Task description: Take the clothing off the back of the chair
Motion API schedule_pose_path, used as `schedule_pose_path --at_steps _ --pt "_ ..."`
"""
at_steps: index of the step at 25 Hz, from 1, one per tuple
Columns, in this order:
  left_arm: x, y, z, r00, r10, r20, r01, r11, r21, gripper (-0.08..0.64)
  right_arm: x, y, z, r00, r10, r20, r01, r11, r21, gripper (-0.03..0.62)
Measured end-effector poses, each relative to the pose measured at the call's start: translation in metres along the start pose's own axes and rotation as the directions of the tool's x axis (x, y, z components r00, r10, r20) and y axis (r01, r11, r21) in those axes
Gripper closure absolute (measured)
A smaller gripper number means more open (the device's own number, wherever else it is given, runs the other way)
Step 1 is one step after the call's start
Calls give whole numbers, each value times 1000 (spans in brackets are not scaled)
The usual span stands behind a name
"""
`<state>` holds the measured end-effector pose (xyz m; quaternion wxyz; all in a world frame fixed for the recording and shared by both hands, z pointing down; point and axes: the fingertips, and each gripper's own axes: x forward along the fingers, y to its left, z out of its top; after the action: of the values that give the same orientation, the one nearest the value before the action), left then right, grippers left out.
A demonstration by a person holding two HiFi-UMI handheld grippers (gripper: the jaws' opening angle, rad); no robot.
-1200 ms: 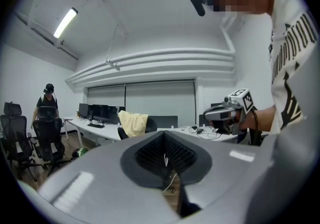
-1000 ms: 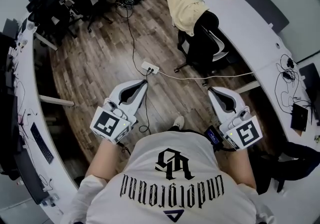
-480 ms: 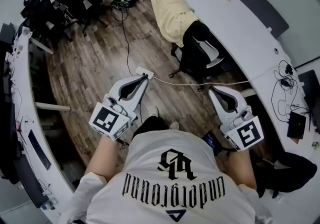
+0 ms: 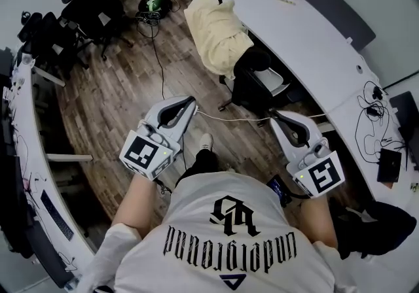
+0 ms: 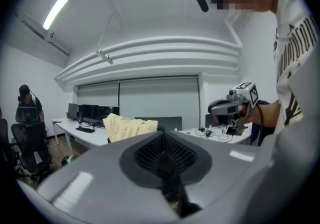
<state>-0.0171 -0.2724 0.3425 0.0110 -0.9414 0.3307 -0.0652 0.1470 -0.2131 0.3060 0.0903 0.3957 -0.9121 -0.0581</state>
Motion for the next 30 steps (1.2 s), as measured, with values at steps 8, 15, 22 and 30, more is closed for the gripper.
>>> schedule_pose_path --at_steps 8,15,22,30 --pt "39 69 -6 999 -39 -23 39 999 -20 505 65 -39 3 999 -32 -19 32 999 5 525" --pt "73 126 -9 994 -92 -51 91 995 -30 456 123 -67 2 996 -68 -64 68 998 13 483" --pt "106 173 -17 987 -147 -71 144 989 -36 399 165 -82 -26 970 -83 -228 95 995 39 398" --pt "147 201 -38 963 -245 -112 237 968 -85 316 193 -97 -50 926 -129 -354 156 987 48 359"
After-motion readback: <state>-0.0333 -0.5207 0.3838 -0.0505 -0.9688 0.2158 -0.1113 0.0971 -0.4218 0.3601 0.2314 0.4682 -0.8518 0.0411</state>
